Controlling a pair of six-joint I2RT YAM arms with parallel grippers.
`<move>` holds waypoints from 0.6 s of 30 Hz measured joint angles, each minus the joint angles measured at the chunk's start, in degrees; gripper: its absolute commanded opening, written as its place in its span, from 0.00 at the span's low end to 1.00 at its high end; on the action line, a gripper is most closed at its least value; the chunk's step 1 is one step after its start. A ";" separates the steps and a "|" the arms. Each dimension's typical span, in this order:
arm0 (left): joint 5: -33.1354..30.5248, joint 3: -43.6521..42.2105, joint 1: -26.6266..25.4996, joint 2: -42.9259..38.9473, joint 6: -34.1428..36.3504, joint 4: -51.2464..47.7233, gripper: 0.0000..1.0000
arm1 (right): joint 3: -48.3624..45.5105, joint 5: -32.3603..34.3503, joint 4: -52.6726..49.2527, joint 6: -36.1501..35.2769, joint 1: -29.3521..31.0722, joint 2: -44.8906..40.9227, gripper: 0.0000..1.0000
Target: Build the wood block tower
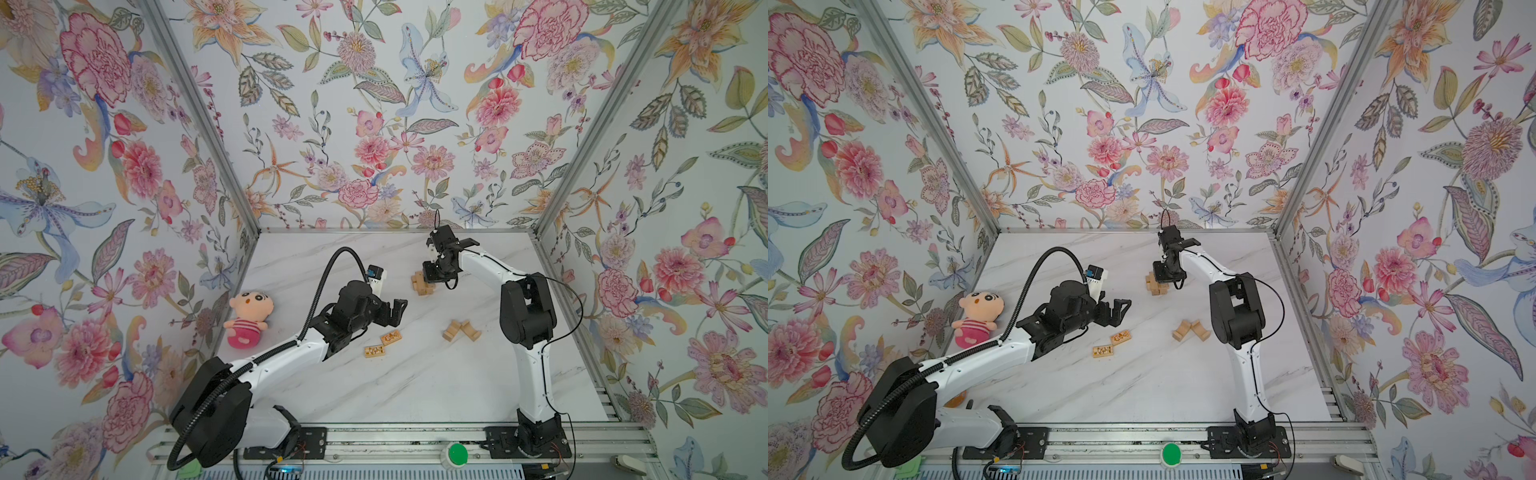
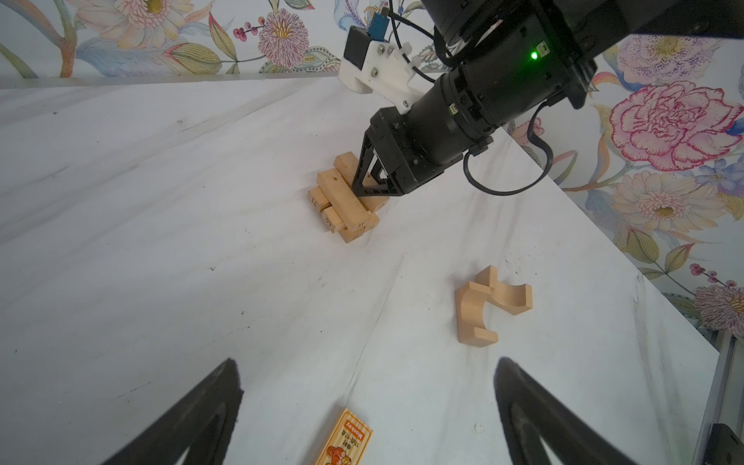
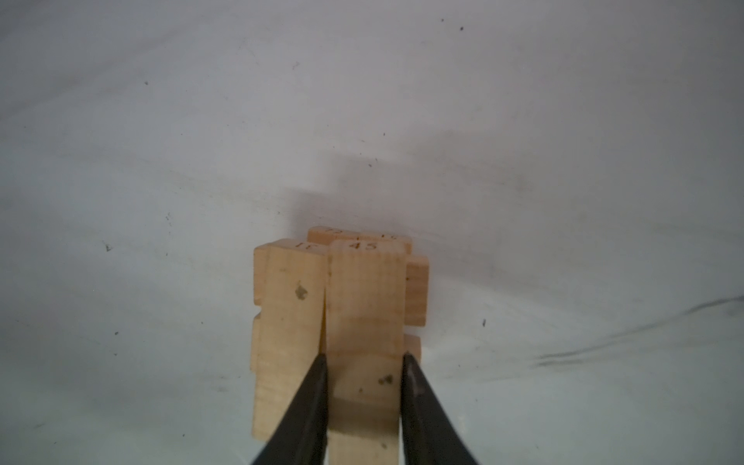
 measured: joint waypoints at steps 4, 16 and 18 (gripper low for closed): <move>0.00 0.00 0.00 0.00 0.00 0.00 0.99 | 0.00 0.11 0.00 0.13 0.00 0.00 0.31; 0.00 0.00 0.00 0.00 0.00 0.00 0.99 | -0.63 0.13 -0.02 0.17 0.00 0.00 0.31; 0.00 0.00 0.00 0.00 -0.02 0.00 0.99 | -1.03 0.13 -0.20 0.15 0.00 0.00 0.31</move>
